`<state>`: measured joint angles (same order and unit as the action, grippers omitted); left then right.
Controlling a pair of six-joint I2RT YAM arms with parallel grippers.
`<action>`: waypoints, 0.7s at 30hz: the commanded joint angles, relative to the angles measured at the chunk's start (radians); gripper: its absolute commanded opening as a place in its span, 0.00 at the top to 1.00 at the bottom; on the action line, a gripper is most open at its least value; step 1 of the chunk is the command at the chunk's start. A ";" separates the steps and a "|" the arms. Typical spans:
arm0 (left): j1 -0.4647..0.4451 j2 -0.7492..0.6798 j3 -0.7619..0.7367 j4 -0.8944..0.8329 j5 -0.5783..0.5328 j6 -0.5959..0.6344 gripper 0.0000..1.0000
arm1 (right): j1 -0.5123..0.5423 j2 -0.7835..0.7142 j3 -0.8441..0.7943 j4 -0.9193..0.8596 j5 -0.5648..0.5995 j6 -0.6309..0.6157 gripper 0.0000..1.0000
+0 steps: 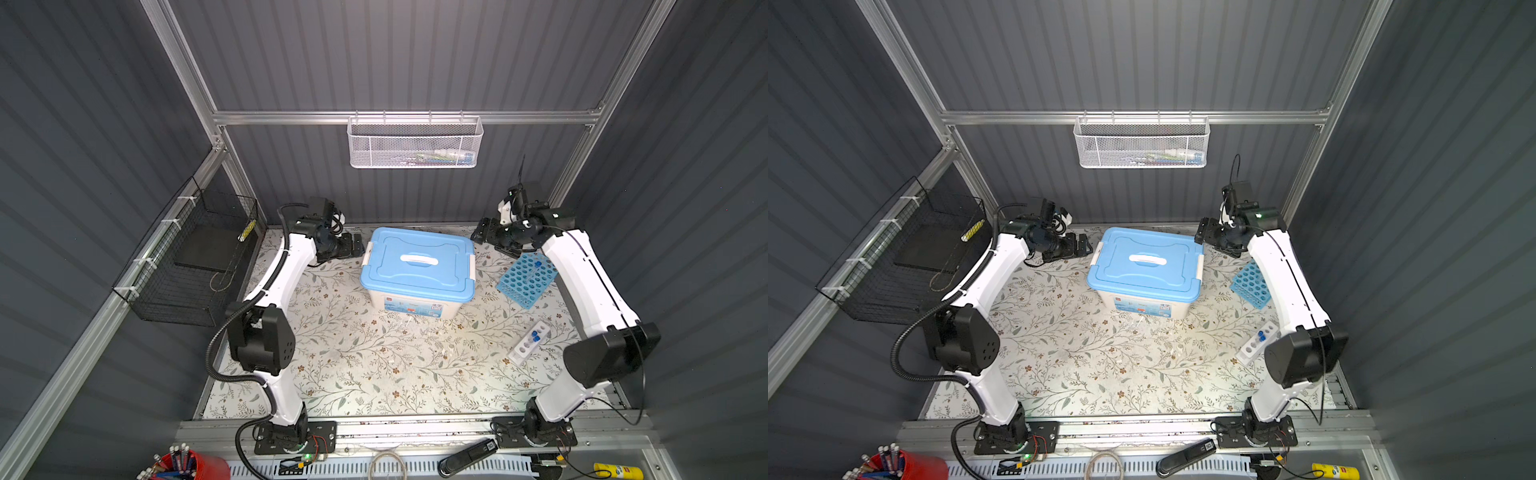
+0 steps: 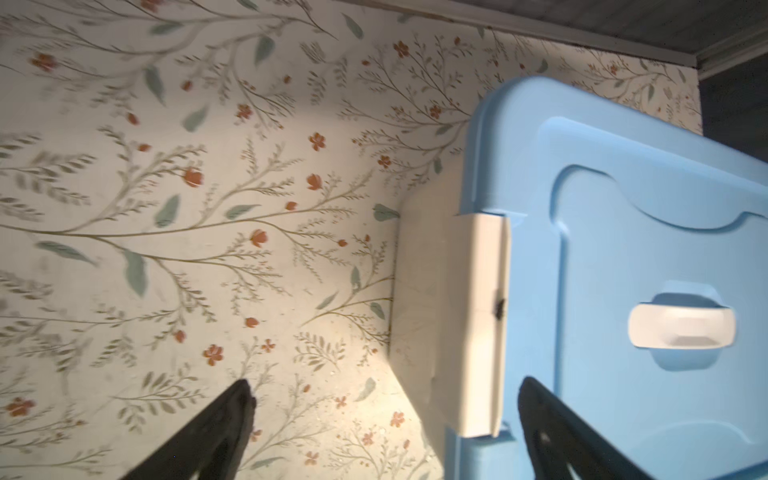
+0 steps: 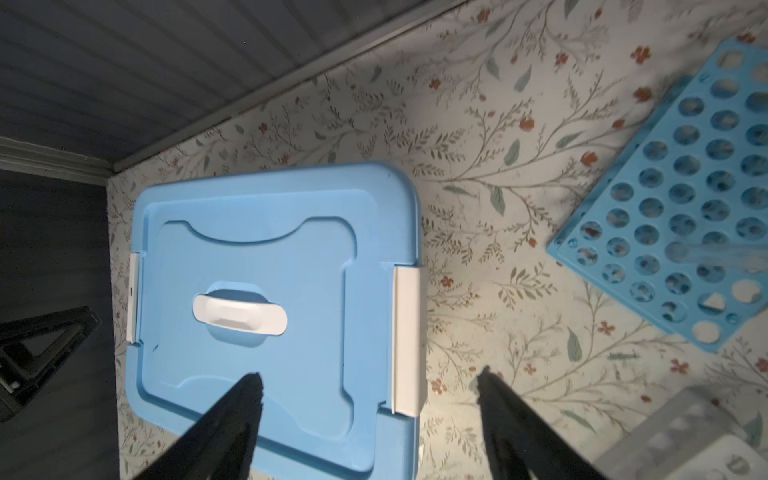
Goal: Organize the chemistry lab equipment
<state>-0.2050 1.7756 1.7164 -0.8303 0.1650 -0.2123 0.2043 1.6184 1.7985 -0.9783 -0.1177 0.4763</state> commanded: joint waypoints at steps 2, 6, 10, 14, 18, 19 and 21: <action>0.043 -0.170 -0.203 0.227 -0.251 0.034 0.00 | -0.003 -0.192 -0.286 0.337 0.157 -0.037 0.16; 0.047 -0.362 -0.613 0.666 -0.447 0.110 0.00 | -0.003 -0.362 -0.575 0.544 0.295 -0.086 0.15; 0.049 -0.449 -0.847 0.905 -0.558 0.160 0.00 | -0.002 -0.510 -0.841 0.804 0.339 -0.160 0.10; 0.049 -0.460 -0.992 1.030 -0.549 0.152 0.00 | -0.002 -0.626 -1.125 1.069 0.416 -0.252 0.04; 0.049 -0.433 -1.106 1.211 -0.549 0.151 0.00 | -0.003 -0.704 -1.324 1.273 0.405 -0.367 0.01; 0.049 -0.421 -1.128 1.247 -0.548 0.151 0.00 | -0.003 -0.710 -1.334 1.268 0.432 -0.359 0.01; 0.050 -0.395 -1.168 1.302 -0.544 0.143 0.00 | -0.005 -0.706 -1.324 1.212 0.464 -0.373 0.01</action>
<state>-0.1535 1.3521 0.5930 0.2840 -0.3573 -0.0807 0.2028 0.9283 0.4606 0.1078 0.2764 0.1730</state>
